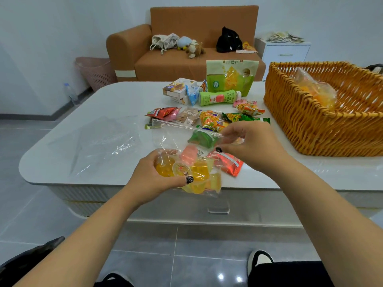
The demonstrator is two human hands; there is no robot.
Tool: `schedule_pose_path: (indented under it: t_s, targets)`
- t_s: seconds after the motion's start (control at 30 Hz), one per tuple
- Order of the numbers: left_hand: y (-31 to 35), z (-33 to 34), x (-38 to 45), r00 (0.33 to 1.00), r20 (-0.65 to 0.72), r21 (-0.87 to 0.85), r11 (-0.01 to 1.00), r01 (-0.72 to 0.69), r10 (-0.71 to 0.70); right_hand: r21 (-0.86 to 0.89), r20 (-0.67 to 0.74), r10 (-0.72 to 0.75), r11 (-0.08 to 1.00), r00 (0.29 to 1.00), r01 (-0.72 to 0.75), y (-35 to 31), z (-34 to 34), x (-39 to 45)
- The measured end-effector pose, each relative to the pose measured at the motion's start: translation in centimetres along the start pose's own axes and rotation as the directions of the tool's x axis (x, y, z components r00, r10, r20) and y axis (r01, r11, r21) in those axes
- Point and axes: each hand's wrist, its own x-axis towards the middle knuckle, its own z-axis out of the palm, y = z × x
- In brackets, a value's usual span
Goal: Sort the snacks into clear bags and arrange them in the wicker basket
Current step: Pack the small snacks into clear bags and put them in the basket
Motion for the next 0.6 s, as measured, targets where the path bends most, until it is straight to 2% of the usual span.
schedule_pose_path:
  t_s: [0.17, 0.37, 0.6]
  targets:
    - [0.1, 0.2, 0.0, 0.999, 0.032, 0.026, 1.000, -0.017, 0.016, 0.080, 0.076, 0.016, 0.997, 0.997, -0.022, -0.7, 0.3, 0.0]
    - [-0.1, 0.2, -0.1, 0.998, 0.055, 0.036, 0.999, -0.027, 0.025, 0.076, 0.134, 0.018, 0.997, 0.991, -0.028, -1.2, 0.5, -0.1]
    - [0.0, 0.2, 0.0, 0.998, 0.056, 0.044, 0.999, -0.023, 0.021, 0.073, 0.124, 0.013, 0.997, 0.992, -0.022, -1.2, 1.0, 0.0]
